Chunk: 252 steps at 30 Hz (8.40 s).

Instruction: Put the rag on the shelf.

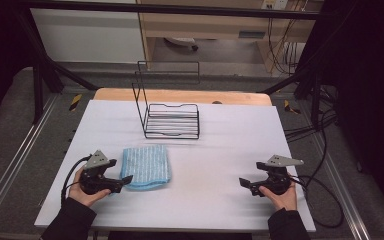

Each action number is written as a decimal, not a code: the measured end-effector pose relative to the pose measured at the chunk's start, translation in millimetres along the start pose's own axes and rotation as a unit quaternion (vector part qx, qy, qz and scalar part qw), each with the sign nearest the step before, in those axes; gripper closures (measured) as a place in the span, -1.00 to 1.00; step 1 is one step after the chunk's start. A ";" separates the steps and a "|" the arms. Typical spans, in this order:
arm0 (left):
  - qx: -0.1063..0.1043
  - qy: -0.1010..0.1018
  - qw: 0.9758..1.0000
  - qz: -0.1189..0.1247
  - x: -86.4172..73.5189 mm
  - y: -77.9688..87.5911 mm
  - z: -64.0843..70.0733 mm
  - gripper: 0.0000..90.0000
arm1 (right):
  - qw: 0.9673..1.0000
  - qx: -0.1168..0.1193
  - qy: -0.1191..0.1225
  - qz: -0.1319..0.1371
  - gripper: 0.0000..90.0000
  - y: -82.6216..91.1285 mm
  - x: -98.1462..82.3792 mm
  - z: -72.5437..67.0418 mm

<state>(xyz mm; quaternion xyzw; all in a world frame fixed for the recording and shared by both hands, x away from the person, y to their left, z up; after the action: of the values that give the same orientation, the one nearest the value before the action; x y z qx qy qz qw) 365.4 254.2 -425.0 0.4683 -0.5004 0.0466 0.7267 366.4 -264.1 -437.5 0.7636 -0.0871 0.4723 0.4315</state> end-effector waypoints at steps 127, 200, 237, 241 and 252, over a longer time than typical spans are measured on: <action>-0.096 -0.045 0.994 -0.032 80.5 -92.5 121.9 0.15 | 1.000 0.007 0.008 -0.013 -0.92 -6.8 2.6 -7.7; -0.072 0.035 0.993 -0.088 23.7 -46.9 24.7 0.76 | 0.995 0.055 -0.051 -0.064 0.81 -105.0 39.3 -97.5; -0.019 0.050 0.996 -0.076 8.4 -28.3 37.6 0.41 | 0.994 0.048 0.079 -0.056 0.06 -103.1 66.3 -123.7; -0.027 0.042 0.994 -0.095 7.8 -36.6 39.1 0.55 | 0.991 0.082 0.077 -0.070 0.10 -94.4 43.5 -145.2; -0.043 0.039 0.992 -0.112 3.4 -40.9 37.7 0.83 | 0.985 0.126 0.066 -0.098 0.42 -99.6 22.3 -176.7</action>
<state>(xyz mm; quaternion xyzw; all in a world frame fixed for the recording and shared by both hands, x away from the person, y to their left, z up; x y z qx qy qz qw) 363.3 202.6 -446.0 0.4873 -0.4181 -0.0387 0.7657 318.0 -66.0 -445.1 0.7841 0.0775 0.4840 0.3808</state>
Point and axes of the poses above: each handheld gripper's, and its own axes: y roughly backward along the jaws, x roughly out of its top, z roughly to its right, the point moved 1 cm from there along -y, roughly forward along the jaws, and after that the axes turned 2 degrees about -z, right-handed, at the moved point
